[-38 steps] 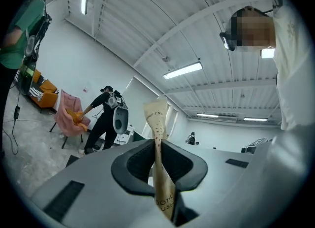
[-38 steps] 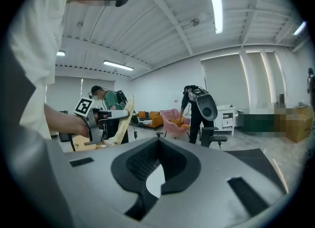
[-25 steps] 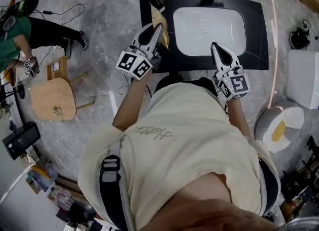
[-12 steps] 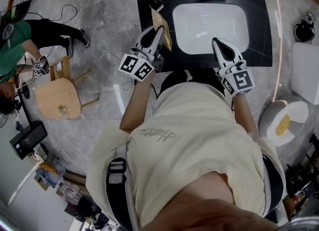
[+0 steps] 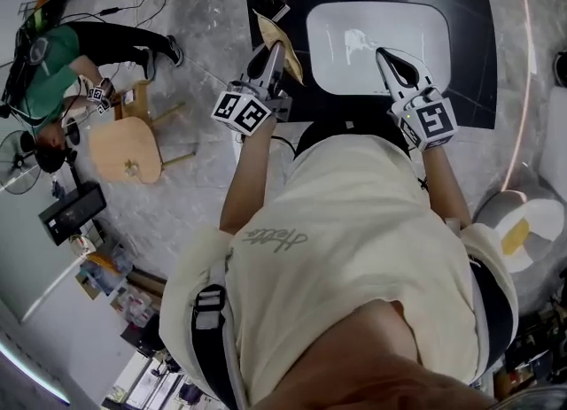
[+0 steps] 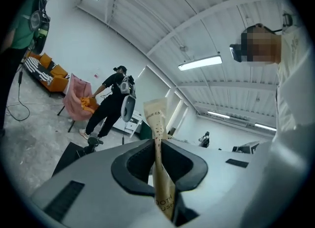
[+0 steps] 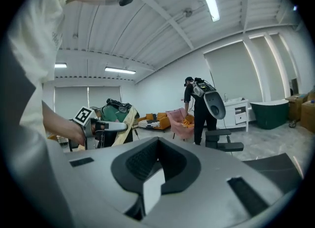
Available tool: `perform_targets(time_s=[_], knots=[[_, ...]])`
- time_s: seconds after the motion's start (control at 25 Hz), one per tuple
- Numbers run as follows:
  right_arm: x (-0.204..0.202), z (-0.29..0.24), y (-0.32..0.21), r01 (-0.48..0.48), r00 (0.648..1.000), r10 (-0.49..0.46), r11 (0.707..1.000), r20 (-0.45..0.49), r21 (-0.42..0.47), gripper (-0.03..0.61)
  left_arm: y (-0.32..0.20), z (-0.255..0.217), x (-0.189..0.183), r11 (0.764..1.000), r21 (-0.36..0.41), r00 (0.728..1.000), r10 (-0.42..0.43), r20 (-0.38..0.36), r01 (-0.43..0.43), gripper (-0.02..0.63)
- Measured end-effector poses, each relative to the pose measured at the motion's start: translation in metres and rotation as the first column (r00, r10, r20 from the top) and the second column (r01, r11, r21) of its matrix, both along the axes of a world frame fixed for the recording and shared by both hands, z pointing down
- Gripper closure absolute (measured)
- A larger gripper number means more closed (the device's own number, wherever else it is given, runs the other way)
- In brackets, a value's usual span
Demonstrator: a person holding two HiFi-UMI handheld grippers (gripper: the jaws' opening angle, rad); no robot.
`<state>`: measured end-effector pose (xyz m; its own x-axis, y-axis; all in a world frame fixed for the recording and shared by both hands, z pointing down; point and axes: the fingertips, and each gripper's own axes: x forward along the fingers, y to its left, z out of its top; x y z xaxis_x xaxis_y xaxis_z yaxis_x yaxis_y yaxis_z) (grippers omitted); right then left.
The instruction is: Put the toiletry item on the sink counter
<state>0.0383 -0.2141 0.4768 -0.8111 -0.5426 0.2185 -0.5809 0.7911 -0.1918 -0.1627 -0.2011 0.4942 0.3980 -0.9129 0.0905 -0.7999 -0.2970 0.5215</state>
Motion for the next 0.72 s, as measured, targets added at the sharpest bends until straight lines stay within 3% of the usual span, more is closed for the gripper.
perform_targets(time_s=[0.24, 0.36, 0.52, 0.72], knots=[[0.015, 0.038, -0.014, 0.077, 0.997, -0.077, 0.996, -0.013, -0.036, 0.584, -0.016, 0.033, -0.003, 0.992, -0.08, 0.994, -0.096, 0.048, 0.1, 0.574], [0.017, 0.049, -0.023, 0.089, 0.996, -0.09, 0.995, -0.027, -0.05, 0.584, -0.016, 0.067, -0.011, 0.971, -0.186, 0.987, -0.139, 0.077, 0.152, 0.574], [0.018, 0.052, -0.029, 0.115, 0.993, -0.117, 0.992, -0.03, -0.06, 0.584, -0.009, 0.13, -0.02, 0.91, -0.366, 0.981, -0.165, 0.107, 0.193, 0.574], [0.027, 0.069, -0.037, 0.118, 0.992, -0.122, 0.987, -0.033, -0.107, 0.584, 0.0, 0.2, -0.025, 0.808, -0.546, 0.975, -0.184, 0.127, 0.223, 0.574]])
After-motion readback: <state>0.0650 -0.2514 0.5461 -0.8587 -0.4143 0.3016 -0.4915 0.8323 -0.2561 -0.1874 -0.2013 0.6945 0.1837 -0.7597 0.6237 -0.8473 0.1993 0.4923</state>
